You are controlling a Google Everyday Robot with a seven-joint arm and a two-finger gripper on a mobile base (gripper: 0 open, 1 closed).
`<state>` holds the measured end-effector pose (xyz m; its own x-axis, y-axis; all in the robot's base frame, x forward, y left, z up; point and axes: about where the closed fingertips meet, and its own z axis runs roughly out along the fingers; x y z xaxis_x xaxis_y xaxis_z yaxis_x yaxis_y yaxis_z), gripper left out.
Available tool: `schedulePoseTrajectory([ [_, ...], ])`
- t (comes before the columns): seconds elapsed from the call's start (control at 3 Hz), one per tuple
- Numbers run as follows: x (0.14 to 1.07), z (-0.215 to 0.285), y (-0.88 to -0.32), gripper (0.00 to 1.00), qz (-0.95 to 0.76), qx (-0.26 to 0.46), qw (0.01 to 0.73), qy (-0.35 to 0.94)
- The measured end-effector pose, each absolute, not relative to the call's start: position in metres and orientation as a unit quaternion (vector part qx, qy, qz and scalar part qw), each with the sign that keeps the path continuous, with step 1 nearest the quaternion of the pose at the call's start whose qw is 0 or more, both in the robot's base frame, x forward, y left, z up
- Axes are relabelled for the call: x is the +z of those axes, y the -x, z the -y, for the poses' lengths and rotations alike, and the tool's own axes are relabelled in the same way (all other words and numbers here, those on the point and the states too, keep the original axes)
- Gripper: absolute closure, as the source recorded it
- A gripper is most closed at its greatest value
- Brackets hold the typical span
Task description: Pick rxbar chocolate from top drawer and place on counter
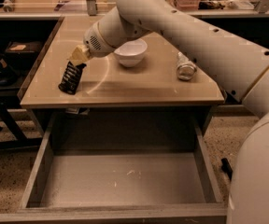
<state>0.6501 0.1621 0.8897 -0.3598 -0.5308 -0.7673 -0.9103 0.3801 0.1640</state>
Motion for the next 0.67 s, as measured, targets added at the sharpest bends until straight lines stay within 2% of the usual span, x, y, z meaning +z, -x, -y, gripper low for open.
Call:
schedulePoseTrajectory([
  [0.67, 0.8897, -0.1621, -0.6500, 0.36, -0.768, 0.300, 0.316, 0.469],
])
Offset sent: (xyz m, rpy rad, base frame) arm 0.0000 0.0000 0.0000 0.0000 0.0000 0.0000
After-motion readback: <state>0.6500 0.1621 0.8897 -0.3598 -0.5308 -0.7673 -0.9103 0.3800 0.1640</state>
